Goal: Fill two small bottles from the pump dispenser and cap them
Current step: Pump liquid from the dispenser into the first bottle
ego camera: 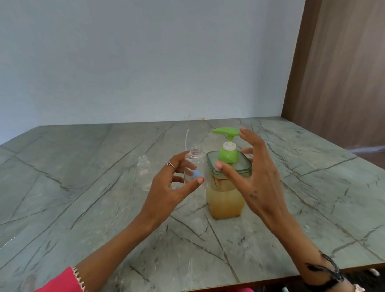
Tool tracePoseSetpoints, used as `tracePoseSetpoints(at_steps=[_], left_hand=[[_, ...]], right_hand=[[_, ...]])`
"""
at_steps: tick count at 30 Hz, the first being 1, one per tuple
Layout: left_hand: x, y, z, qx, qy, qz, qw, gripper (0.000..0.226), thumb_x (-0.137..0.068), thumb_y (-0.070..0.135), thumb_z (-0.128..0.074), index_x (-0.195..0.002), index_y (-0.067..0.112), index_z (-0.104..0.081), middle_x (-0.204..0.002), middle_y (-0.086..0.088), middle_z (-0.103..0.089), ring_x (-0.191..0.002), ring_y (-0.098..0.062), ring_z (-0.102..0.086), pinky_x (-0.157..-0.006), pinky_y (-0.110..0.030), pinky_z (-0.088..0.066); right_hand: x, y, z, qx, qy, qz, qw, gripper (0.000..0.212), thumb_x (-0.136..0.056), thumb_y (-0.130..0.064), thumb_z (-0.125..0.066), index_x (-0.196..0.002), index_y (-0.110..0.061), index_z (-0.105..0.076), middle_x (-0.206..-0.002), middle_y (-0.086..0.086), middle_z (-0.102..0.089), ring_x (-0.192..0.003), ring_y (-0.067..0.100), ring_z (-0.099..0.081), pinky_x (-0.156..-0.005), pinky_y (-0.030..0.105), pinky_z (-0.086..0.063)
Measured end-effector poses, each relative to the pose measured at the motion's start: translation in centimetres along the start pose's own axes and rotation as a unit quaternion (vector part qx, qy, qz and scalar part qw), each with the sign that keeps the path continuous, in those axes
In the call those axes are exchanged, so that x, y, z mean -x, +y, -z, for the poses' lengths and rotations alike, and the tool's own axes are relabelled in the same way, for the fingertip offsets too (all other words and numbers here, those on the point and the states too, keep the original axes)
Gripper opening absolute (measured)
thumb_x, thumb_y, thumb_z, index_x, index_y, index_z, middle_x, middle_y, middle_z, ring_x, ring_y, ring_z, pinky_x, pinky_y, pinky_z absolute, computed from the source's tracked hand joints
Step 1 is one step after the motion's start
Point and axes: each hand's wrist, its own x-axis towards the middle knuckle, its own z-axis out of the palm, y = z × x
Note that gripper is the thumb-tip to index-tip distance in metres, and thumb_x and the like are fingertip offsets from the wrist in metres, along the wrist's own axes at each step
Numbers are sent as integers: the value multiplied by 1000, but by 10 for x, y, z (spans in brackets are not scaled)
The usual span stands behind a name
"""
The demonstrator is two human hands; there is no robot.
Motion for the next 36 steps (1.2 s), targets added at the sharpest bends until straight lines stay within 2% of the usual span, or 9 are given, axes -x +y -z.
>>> tracePoseSetpoints(at_steps=[2,4,6,9,15,20,26,30,36], left_hand=[[-3,2,0,11,-3,3,1000,54,-71,47,-64,-122,33,-50,-98,8,-63,-92,-8,-62,-77,-16,-50],[-6,4,-1,16,-6,2,1000,53,-72,45,-65,-121,34,-50,-98,7,-63,-91,-7,-61,-76,-16,-50],[-11,5,-2,16,-6,3,1000,51,-75,38,-67,-122,30,-50,-99,5,-63,-91,-7,-62,-75,-16,-50],[-19,7,0,16,-13,0,1000,49,-75,33,-65,-122,29,-50,-100,2,-62,-89,-5,-61,-75,-16,-50],[-30,8,1,4,-26,-30,999,46,-70,44,-60,-115,43,-49,-99,2,-59,-84,-5,-58,-72,-14,-48],[-35,4,2,-15,-19,-53,998,45,-71,42,-57,-114,47,-47,-97,3,-56,-82,-4,-54,-71,-15,-49],[-41,-6,8,-28,-7,-54,998,45,-71,42,-56,-116,42,-47,-98,4,-54,-84,-5,-52,-72,-15,-47],[-46,-9,9,-50,-26,-70,996,51,-73,38,-57,-122,42,-45,-97,12,-50,-85,-3,-50,-75,-13,-44],[-49,-2,6,-65,-29,-94,993,54,-75,34,-57,-127,36,-45,-101,6,-51,-87,-5,-49,-78,-13,-42]], right_hand=[[-11,3,3,-95,-34,-16,995,64,-78,-58,-60,-134,-33,-39,-124,-17,-54,-110,-4,-54,-84,3,-42],[-20,3,6,-143,-72,-15,987,49,-83,-44,-62,-127,-36,-44,-115,-14,-64,-106,-7,-59,-83,3,-43],[-27,3,7,-170,-104,-5,980,38,-87,-33,-59,-122,-39,-45,-103,-11,-71,-99,-2,-65,-80,6,-45],[-30,2,5,-199,-119,11,973,32,-90,-24,-55,-117,-40,-48,-97,-7,-72,-95,8,-67,-79,12,-48],[-28,5,-7,-252,-90,17,963,32,-87,-18,-57,-116,-29,-50,-90,-3,-71,-89,8,-66,-78,15,-47],[-28,9,-11,-272,-72,30,959,37,-80,-30,-61,-116,-31,-51,-87,5,-70,-86,14,-66,-80,17,-48],[-27,8,-11,-298,-72,14,952,35,-81,-31,-61,-115,-30,-53,-90,3,-71,-90,12,-66,-81,15,-48],[-29,8,-7,-315,-98,0,944,33,-85,-16,-60,-116,-26,-53,-90,1,-73,-94,14,-66,-84,18,-48],[-30,5,-4,-335,-115,-11,935,32,-85,-10,-56,-112,-27,-55,-88,3,-72,-92,17,-67,-83,19,-48]])
